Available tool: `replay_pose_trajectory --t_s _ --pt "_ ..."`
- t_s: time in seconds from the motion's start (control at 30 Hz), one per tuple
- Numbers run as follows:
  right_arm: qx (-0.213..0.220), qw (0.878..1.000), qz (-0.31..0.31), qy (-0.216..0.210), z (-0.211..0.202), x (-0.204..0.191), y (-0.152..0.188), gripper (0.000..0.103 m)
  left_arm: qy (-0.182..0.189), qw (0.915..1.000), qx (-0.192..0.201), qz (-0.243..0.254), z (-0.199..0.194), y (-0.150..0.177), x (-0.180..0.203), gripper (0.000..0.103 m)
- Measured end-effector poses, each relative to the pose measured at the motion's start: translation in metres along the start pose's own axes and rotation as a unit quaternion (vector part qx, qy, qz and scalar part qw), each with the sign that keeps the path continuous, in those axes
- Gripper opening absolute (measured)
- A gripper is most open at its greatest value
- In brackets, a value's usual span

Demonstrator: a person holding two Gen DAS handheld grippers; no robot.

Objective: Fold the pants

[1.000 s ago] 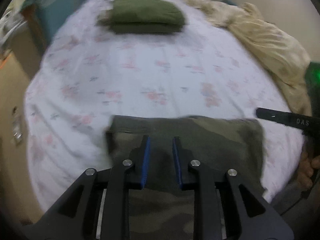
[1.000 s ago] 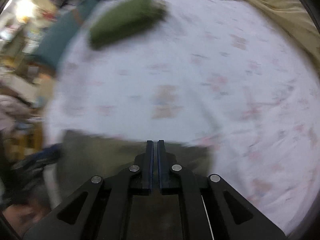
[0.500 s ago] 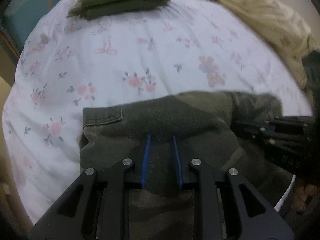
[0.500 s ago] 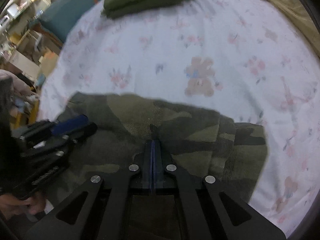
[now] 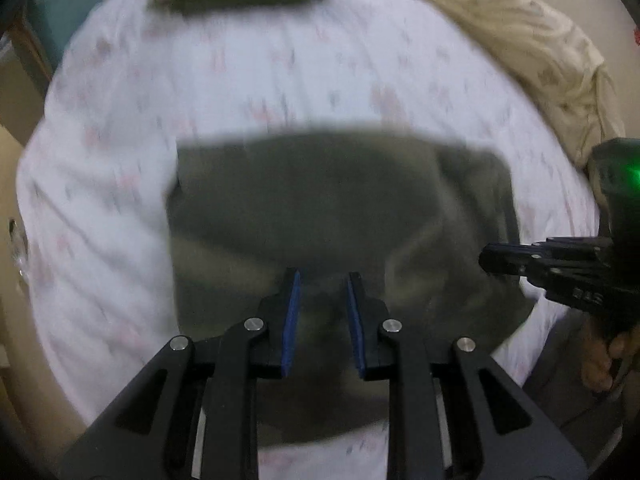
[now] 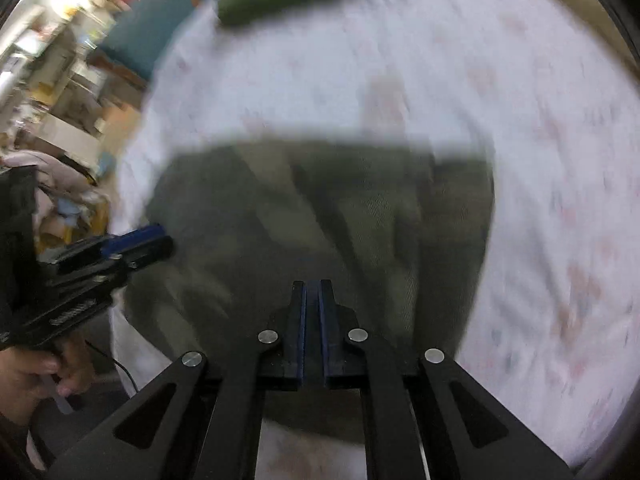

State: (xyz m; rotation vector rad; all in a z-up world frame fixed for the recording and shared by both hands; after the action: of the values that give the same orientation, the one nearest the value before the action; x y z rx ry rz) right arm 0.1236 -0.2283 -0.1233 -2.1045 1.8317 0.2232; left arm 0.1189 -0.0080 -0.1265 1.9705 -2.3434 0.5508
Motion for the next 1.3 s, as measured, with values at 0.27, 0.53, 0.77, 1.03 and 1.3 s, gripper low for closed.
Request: replay_pose_trajectory --t_s 0.27,0.53,0.77,1.03,1.3 --pt "-0.009 0.999 0.026 -0.031 0.000 0.010 0.021 0.008 0.013 0.9999 0.007 -0.003 -0.012 0.013 -0.004 0.033" --pt "0.120 0.960 0.230 -0.108 -0.040 0.098 0.019 0.103 0.024 0.9729 0.068 -0.219 -0.025 0.002 -0.095 0.093" --pt "0.063 0.966 0.226 -0.111 0.014 0.095 0.010 0.103 0.079 0.9663 -0.012 -0.245 0.027 0.009 -0.105 0.096" --pt "0.055 0.983 0.146 -0.098 0.036 0.069 0.016 0.091 0.124 0.9756 -0.017 -0.180 0.027 0.007 -0.080 0.093" --pt "0.109 0.987 0.079 -0.083 0.019 0.044 0.012 0.025 0.109 0.9889 0.016 -0.099 0.008 0.002 -0.055 0.029"
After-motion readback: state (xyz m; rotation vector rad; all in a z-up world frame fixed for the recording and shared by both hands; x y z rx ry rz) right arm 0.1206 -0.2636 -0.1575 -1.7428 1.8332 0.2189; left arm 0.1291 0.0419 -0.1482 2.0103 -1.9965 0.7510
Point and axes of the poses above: each gripper's, at about its wrist camera, not at the fingertips, and z roughly the way its jaws point, x to its right, y to its underside, the point moved 1 cm from there along z, roughly the way its jaws point, and after that the axes turned 4 degrees about -z, right-handed, at the moved point
